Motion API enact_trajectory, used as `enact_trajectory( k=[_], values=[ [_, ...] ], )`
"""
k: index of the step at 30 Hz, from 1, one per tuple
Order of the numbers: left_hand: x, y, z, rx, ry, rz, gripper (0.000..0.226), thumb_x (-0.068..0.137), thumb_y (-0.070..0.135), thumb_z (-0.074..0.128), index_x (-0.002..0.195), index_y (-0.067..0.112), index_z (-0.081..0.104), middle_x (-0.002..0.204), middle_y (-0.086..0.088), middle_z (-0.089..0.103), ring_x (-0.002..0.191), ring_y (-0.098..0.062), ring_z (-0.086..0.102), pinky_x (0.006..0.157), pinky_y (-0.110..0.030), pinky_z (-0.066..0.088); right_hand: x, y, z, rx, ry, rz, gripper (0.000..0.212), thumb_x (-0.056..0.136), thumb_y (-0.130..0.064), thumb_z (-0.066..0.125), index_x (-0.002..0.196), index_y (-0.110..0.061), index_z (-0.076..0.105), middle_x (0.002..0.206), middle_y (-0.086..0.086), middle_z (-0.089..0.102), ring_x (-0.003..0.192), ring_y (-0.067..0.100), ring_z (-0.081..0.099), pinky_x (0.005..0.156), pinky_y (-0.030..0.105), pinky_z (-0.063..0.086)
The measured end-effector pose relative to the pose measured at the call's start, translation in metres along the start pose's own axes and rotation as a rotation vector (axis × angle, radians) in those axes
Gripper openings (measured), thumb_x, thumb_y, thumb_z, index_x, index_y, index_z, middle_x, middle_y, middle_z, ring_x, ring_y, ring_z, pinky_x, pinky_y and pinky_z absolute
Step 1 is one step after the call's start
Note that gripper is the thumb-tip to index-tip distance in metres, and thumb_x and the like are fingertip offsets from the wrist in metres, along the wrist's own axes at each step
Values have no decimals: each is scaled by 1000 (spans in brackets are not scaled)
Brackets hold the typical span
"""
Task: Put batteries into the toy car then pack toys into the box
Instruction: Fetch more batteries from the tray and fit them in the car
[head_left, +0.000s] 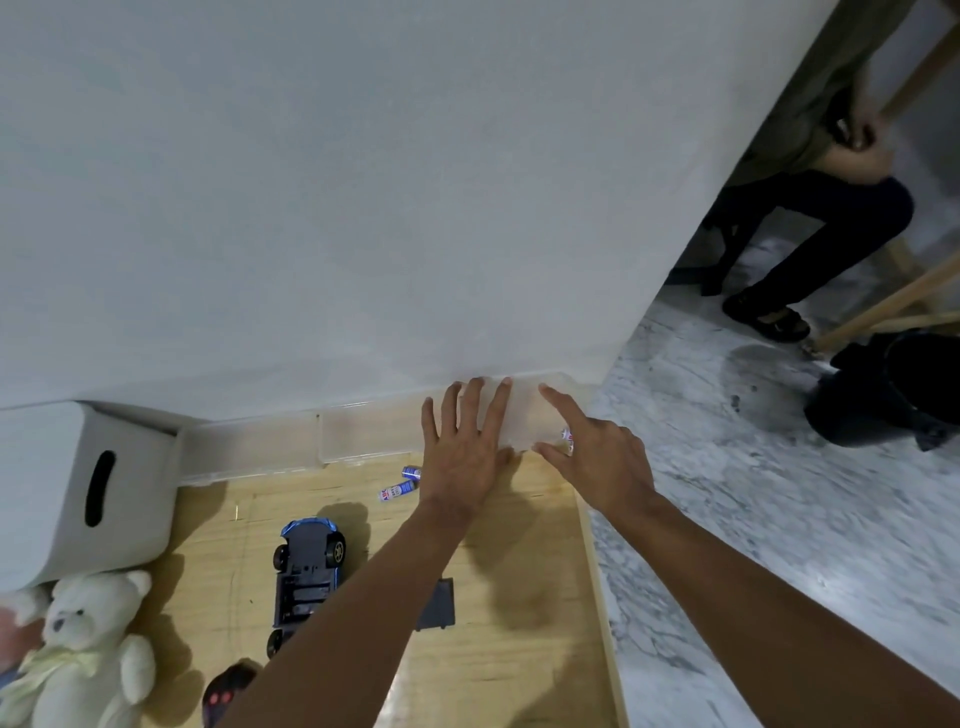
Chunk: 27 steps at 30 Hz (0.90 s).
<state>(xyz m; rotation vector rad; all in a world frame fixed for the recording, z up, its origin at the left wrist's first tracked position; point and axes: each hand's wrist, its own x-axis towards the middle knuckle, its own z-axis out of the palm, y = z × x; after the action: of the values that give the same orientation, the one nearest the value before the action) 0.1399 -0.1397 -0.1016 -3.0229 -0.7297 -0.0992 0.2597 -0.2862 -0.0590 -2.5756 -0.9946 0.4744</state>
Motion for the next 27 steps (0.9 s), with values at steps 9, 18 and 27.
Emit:
enact_trajectory(
  k=[9,18,27],
  values=[
    [-1,-2,5,-43,3,35,87,91,42,69,162,22,24,156,-15,34,141,-38,35,114,-60,37,2,1,5,-19,11,1,73,90,-58,60,152,-43,24,100,-6,74,94,23,71,83,38,52],
    [-3,-4,3,-61,-1,76,77,97,37,61,162,19,26,157,-15,37,144,-41,37,114,-58,38,3,6,5,-16,6,-26,73,90,-62,58,152,-42,25,97,-5,75,94,24,71,85,39,52],
    [-4,-18,-11,-176,-65,164,64,104,43,43,161,16,30,160,-14,36,146,-40,36,116,-56,36,3,4,0,24,-25,-39,70,92,-60,58,152,-44,25,95,-4,74,92,25,69,87,38,50]
  ],
)
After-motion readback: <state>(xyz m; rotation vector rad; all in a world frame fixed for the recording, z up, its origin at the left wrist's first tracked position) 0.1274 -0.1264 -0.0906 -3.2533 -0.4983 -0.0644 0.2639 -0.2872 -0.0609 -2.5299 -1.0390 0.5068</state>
